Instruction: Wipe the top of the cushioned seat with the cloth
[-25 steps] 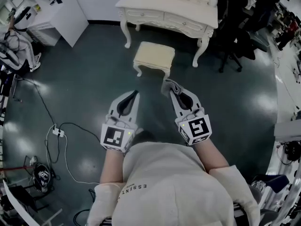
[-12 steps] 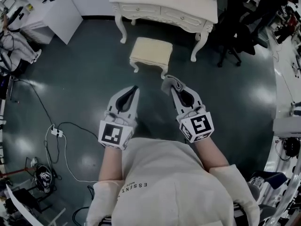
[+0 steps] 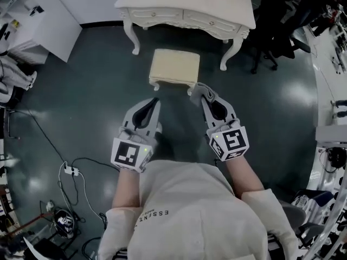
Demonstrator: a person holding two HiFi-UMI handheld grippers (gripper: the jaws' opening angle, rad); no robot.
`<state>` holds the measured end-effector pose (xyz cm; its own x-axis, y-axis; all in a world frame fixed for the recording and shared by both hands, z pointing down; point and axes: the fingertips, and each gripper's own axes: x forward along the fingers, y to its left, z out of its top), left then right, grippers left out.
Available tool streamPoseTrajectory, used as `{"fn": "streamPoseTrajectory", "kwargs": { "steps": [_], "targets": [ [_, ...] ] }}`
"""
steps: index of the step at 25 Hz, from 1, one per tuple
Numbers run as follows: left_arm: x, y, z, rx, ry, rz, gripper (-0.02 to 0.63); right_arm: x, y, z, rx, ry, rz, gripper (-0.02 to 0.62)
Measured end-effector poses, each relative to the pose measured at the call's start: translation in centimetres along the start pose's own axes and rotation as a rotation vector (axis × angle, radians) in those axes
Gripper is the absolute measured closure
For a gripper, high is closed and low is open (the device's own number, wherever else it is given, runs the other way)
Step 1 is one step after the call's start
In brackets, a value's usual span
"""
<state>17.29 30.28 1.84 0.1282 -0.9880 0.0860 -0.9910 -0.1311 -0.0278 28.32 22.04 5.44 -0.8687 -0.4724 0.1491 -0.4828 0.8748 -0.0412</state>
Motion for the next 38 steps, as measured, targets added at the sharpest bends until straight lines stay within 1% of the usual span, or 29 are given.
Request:
{"fn": "streamPoseTrajectory", "kwargs": {
  "steps": [2, 5, 8, 13, 17, 21, 25, 30, 34, 38],
  "targets": [
    [1.8, 3.9, 0.5, -0.019, -0.001, -0.020, 0.604, 3.8, -0.7, 0.9, 0.005, 0.005, -0.036, 0.568],
    [4.5, 9.4, 0.0, 0.008, 0.029, -0.057, 0.604, 9.4, -1.1, 2.0, 0.016, 0.009, -0.094, 0.568],
    [7.4, 14.1, -0.2, 0.017, 0.035, -0.115, 0.604, 14.6, -1.1, 2.4, 0.035, 0.025, -0.131, 0.568],
    [11.3, 19.1, -0.5, 0.013, 0.083, -0.199, 0.604, 21.0, -1.8, 2.1, 0.049, 0.073, -0.181, 0.568],
    [13.8, 22.1, -1.8, -0.017, 0.094, -0.232, 0.604, 25.1, -2.9, 1.6, 0.080, 0.110, -0.202, 0.568],
    [16.3, 23.8, -4.2, -0.051, 0.118, -0.243, 0.604, 28.3, -4.0, -0.3, 0.103, 0.163, -0.187, 0.568],
    [20.0, 25.5, -6.9, -0.036, 0.155, -0.257, 0.604, 32.9, -6.0, -3.3, 0.139, 0.224, -0.155, 0.568],
    [23.9, 26.8, -10.5, -0.024, 0.213, -0.255, 0.604, 38.2, -8.1, -8.3, 0.173, 0.319, -0.089, 0.568],
    [27.1, 28.2, -13.8, -0.080, 0.256, -0.238, 0.604, 42.2, -10.0, -12.4, 0.177, 0.381, -0.030, 0.568],
    [30.1, 29.8, -17.4, -0.106, 0.283, -0.220, 0.604, 45.1, -12.1, -17.0, 0.192, 0.459, 0.000, 0.568]
  ]
}}
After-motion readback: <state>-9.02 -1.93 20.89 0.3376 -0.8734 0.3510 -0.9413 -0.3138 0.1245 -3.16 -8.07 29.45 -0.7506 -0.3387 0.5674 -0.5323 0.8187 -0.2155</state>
